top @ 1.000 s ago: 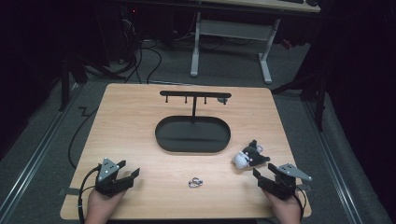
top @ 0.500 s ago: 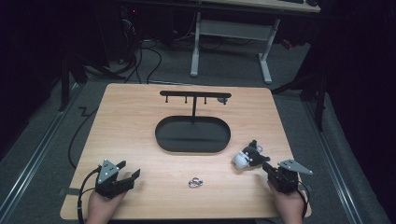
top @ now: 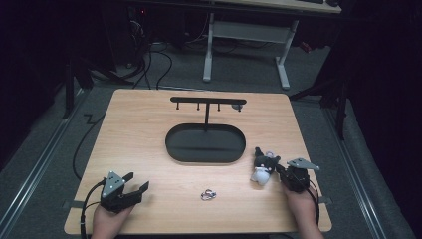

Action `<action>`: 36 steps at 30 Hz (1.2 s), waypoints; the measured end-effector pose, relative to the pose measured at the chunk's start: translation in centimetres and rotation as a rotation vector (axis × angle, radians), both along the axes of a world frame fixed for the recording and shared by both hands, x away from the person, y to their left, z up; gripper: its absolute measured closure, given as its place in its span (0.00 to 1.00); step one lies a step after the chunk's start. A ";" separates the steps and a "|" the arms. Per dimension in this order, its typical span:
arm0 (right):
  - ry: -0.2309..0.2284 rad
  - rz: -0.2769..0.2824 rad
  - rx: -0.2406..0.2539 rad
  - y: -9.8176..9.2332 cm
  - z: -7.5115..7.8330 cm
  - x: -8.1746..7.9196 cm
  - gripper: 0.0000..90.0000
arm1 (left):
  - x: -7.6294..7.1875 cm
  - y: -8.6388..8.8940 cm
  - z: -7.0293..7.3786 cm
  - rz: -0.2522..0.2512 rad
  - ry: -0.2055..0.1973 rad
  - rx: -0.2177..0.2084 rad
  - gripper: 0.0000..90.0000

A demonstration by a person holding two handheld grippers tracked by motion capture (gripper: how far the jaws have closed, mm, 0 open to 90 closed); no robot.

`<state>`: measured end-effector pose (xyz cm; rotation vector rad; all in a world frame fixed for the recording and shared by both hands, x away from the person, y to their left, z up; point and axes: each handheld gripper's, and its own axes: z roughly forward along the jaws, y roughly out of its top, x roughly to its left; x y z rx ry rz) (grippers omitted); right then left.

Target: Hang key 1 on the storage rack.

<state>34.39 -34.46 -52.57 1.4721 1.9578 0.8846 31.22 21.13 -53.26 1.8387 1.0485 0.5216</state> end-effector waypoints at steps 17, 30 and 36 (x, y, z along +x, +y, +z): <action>-0.101 0.122 0.104 4.3 3.4 -5.4 0.96 | 0.6 -0.4 -0.1 -0.050 0.044 0.017 0.35; -0.036 0.211 0.019 9.2 1.6 -2.7 0.97 | 0.3 -0.4 0.0 -0.053 0.028 0.023 0.35; -0.025 0.171 0.040 7.6 1.5 -3.0 0.95 | 0.3 -0.5 0.0 -0.058 0.035 0.038 0.35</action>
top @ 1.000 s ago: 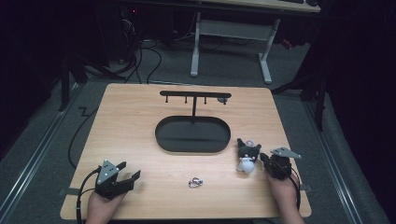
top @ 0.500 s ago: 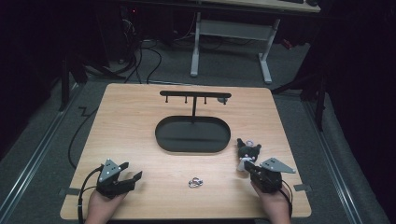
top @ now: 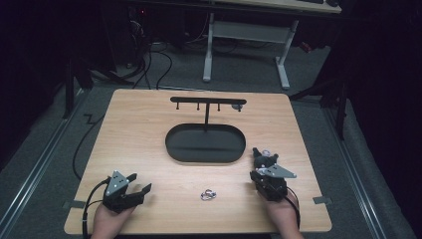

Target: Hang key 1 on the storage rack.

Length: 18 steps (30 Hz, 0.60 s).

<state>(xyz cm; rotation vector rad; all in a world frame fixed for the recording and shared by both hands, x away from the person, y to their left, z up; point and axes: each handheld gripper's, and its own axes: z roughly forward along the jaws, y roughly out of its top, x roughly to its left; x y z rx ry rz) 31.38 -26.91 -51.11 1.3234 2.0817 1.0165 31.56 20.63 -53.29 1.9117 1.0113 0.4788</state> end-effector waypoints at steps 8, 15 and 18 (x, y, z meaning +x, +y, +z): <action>-0.001 -0.050 0.018 -2.3 0.0 -1.0 0.93 | 0.2 0.1 0.0 -0.004 0.009 -0.016 0.36; 0.005 -0.092 0.030 -3.9 0.0 -1.7 0.92 | 0.4 0.0 0.0 -0.017 0.007 -0.017 0.37; 0.005 -0.088 0.038 -3.9 0.0 -1.8 0.91 | 0.4 0.1 0.0 -0.019 0.003 -0.025 0.37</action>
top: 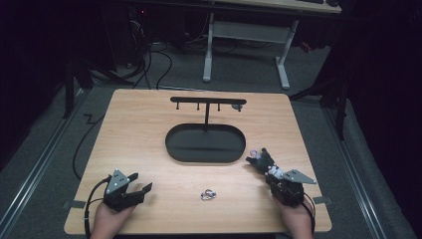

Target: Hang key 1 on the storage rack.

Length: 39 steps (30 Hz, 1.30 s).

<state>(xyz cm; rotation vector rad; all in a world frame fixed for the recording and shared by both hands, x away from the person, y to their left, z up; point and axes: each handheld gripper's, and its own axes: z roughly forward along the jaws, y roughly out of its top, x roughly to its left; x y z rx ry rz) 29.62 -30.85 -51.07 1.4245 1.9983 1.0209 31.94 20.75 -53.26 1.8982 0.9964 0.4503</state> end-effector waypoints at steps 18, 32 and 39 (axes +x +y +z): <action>0.019 0.118 0.016 1.8 0.0 0.0 0.69 | 0.0 0.6 0.3 -0.075 -0.093 -0.114 0.35; 0.183 0.171 -0.082 4.3 1.2 1.3 0.48 | -0.3 -0.2 0.1 -0.116 -0.099 -0.054 0.35; 0.276 0.234 -0.197 5.2 1.4 1.8 0.47 | -0.3 -0.2 0.1 -0.121 -0.093 -0.050 0.35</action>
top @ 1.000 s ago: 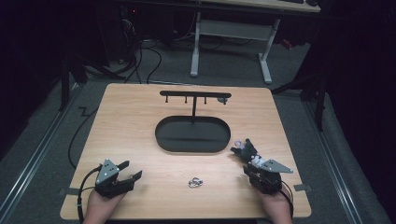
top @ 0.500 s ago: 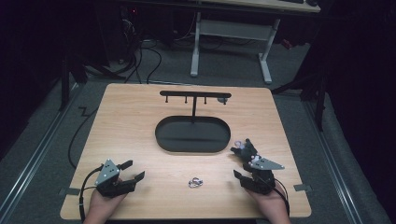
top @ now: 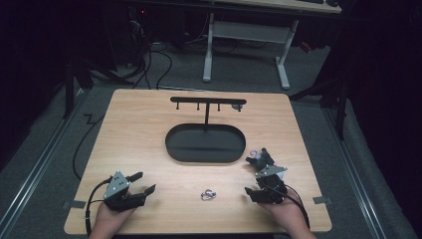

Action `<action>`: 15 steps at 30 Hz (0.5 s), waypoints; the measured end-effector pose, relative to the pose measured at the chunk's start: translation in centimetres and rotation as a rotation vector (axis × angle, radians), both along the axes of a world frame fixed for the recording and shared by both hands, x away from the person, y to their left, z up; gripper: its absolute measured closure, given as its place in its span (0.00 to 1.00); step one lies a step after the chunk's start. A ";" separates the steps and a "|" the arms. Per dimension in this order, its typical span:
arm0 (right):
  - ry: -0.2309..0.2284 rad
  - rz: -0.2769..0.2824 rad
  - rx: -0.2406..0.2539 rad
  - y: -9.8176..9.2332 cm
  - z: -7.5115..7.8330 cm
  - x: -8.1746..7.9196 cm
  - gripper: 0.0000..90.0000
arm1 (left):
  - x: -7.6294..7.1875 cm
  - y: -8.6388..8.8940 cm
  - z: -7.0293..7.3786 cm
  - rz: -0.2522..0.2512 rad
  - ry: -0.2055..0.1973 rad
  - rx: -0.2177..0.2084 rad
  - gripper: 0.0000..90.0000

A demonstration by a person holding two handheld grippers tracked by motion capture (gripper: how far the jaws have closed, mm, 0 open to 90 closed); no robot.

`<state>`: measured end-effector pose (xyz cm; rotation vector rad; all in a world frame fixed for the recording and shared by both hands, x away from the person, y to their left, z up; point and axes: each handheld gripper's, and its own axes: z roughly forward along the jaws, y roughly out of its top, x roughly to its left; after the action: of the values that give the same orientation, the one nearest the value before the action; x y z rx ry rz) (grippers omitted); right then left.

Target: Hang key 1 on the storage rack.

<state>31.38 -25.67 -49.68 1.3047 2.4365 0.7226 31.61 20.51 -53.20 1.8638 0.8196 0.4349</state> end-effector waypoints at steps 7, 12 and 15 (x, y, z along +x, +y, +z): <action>0.087 0.040 -0.065 1.1 0.8 0.0 0.47 | 0.0 -0.1 0.0 -0.006 0.002 0.005 0.35; 0.125 0.055 -0.097 1.6 1.4 0.3 0.46 | 0.0 -0.1 0.0 -0.010 0.004 0.007 0.35; 0.148 0.066 -0.103 1.7 1.5 0.5 0.42 | 0.0 -0.1 0.0 -0.010 0.003 0.008 0.35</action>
<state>31.85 -24.00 -48.16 1.2860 2.6071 0.5258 31.64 20.39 -53.23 1.8761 0.8107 0.4300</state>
